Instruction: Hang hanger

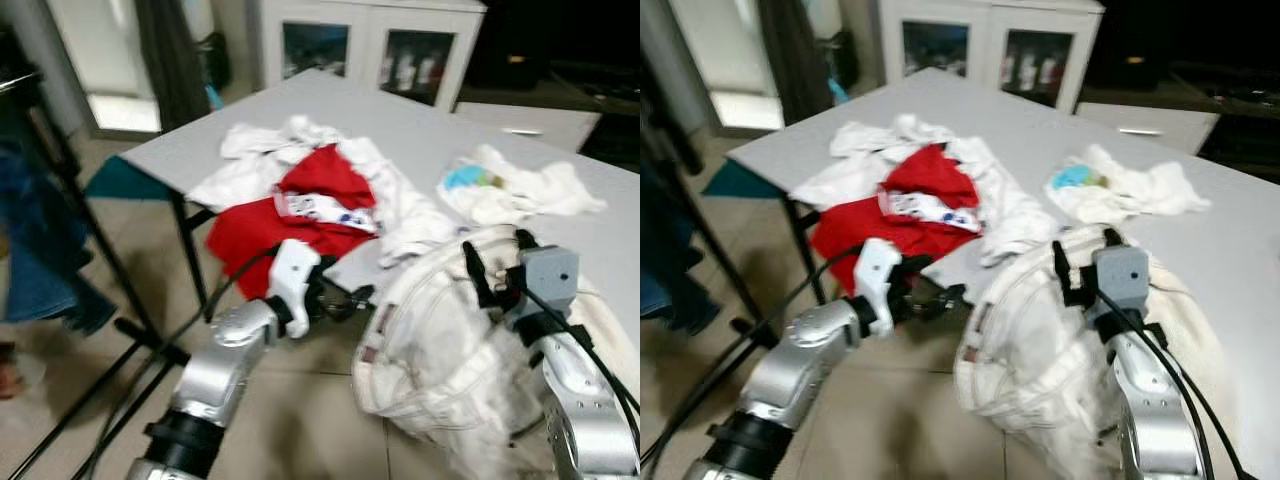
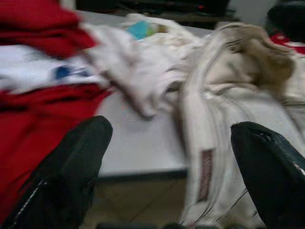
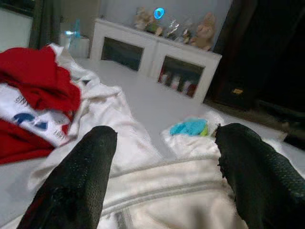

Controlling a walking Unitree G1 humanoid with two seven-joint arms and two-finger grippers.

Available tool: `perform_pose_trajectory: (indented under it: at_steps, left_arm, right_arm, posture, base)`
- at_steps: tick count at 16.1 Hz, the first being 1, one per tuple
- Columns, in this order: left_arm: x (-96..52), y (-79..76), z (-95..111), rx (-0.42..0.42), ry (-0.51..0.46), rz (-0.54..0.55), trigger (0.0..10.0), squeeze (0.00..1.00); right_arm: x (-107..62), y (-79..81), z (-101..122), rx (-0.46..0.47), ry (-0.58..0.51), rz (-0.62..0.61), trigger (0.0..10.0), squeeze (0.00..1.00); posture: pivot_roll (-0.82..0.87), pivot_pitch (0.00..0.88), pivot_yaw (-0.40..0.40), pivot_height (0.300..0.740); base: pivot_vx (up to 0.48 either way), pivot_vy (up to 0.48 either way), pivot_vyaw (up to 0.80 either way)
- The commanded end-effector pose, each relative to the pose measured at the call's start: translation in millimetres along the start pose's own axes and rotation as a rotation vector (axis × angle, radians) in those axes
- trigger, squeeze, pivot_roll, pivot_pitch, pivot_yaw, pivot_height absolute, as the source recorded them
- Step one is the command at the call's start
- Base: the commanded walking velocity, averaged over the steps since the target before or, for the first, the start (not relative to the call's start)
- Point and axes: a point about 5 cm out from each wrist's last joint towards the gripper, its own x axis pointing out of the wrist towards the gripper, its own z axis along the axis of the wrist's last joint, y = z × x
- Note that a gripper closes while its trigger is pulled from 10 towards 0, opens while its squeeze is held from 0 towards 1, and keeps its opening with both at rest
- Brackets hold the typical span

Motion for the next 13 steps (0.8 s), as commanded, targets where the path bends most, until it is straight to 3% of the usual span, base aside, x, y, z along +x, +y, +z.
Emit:
perform_pose_trajectory:
  at_steps: [1,6,13]
  left_arm:
    - [2.3,-3.8,3.4,0.005,-0.014,-0.013,10.0,0.0]
    - [2.8,-6.0,2.2,0.004,-0.012,-0.018,10.0,0.0]
    - [2.7,-6.9,2.4,0.026,-0.013,-0.019,10.0,0.0]
  right_arm:
    - [1.4,-12.8,3.4,-0.039,-0.003,-0.068,10.0,0.0]
    - [4.2,-28.1,-4.3,-0.129,0.081,-0.17,10.0,0.0]
    - [8.2,-23.5,-6.1,-0.081,0.107,-0.156,10.0,0.0]
  posture:
    - [-0.04,0.0,-0.027,0.74]
    - [-0.04,0.0,-0.03,0.74]
    - [-0.04,0.0,-0.03,0.74]
  base:
    - [0.0,0.0,0.0]
    - [0.0,0.0,0.0]
    - [0.0,-0.049,0.0]
